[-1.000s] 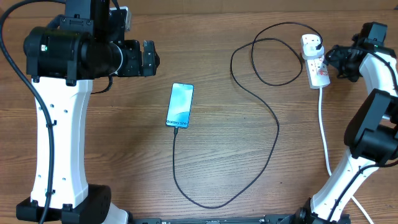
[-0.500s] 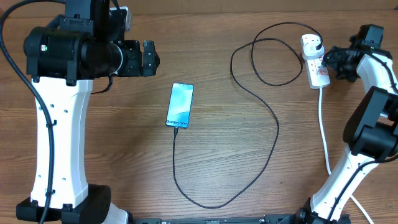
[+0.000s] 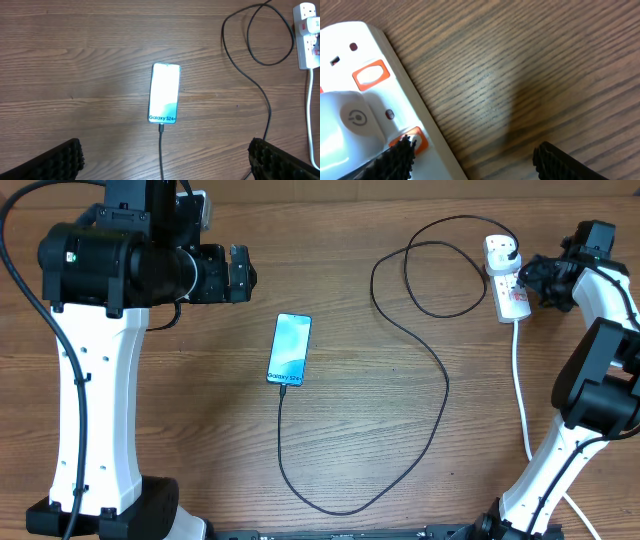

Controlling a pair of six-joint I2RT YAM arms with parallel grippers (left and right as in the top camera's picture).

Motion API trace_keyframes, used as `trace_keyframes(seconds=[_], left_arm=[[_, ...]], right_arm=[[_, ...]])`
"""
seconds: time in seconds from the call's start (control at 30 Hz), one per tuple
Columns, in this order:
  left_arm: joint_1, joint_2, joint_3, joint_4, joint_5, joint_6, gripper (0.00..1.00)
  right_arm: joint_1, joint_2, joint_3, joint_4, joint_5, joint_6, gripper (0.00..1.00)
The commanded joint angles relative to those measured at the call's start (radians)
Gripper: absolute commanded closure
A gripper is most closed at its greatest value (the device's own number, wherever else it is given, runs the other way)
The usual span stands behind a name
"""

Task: Plug charger to phone and switch on socket

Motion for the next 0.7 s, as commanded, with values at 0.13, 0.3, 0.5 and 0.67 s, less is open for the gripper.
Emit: trace_keyframes(seconds=[0.13,0.3,0.5,0.67], left_arm=[[0.004,-0.021,0.004,0.000,-0.011,0.011,0.00],[0.004,-0.021,0.004,0.000,-0.011,0.011,0.00],[0.004,-0.021,0.004,0.000,-0.011,0.011,0.00],[0.004,-0.021,0.004,0.000,-0.011,0.011,0.00]], right_arm=[[-0.003,0.013,0.005,0.017,0.006,-0.008,0.23],[-0.003,0.013,0.005,0.018,0.005,-0.008,0.23],[-0.003,0.014,0.005,0.020,-0.033,-0.024,0.23],[-0.002,0.021,0.005,0.025,-0.032,-0.024,0.23]])
